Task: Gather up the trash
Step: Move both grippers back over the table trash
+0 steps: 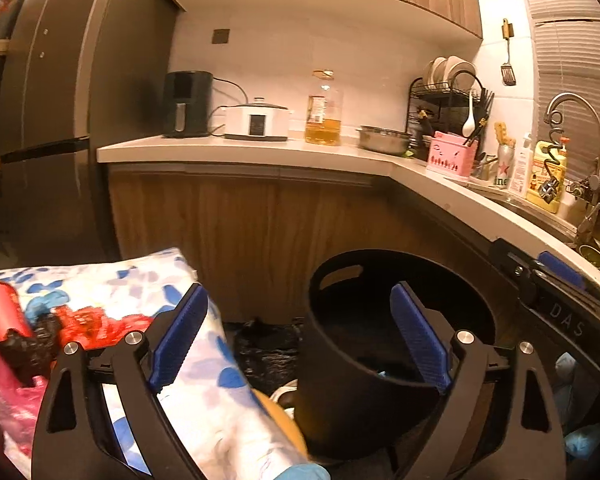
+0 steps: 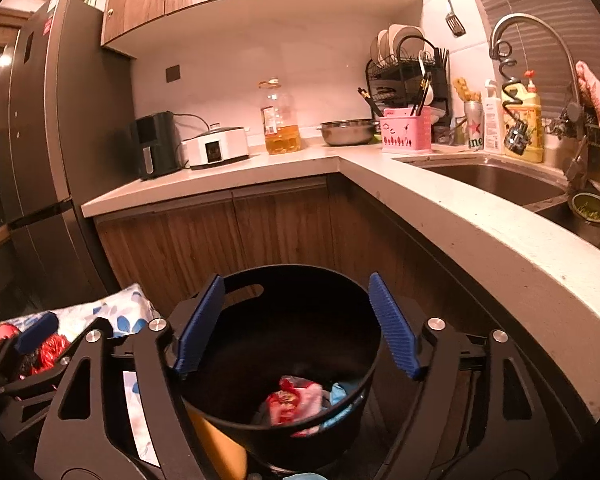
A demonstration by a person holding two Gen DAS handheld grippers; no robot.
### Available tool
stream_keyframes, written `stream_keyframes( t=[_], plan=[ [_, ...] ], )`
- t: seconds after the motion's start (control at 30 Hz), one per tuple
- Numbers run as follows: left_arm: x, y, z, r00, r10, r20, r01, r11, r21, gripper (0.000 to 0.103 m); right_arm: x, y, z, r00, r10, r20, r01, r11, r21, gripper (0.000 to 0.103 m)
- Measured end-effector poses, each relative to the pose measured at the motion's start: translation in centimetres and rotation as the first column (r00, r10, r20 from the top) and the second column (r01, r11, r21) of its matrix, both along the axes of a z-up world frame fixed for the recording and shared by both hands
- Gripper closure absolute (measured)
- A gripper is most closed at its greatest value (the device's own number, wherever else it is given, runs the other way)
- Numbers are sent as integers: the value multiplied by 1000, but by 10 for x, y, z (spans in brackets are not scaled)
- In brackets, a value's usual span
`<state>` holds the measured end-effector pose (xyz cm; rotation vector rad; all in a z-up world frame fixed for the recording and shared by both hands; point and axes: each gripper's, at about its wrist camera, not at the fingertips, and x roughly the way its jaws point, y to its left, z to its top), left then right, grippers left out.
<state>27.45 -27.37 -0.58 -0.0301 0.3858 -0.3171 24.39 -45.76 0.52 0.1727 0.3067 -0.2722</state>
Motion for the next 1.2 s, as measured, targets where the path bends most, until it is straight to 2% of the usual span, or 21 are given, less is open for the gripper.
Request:
stream_keyframes(
  t=[0.1,0.43,0.6,0.97,1.2],
  plan=[
    [-8,10,2,1000,18,6,-18,1000,-8,7,-10,8,2,1000,-15,-6,15,1000,-22,25],
    [-43,40,8,999,46,25,-45,999,-9,6,-46,30,7,998,-61,10,62,996,-58,22],
    [-60,53,6,996,73,41,-74,997,15,6,-64,47,8,997,-74,13,75,993,-87,22],
    [-94,90,-1,991,133,27,-134,990,41,6,-100,80,5,999,-32,9,33,997,-76,21],
    [-113,113,-1,985,170,33,-171,985,31,6,-117,105,6,1000,4,25,-2,997,-75,21]
  ],
)
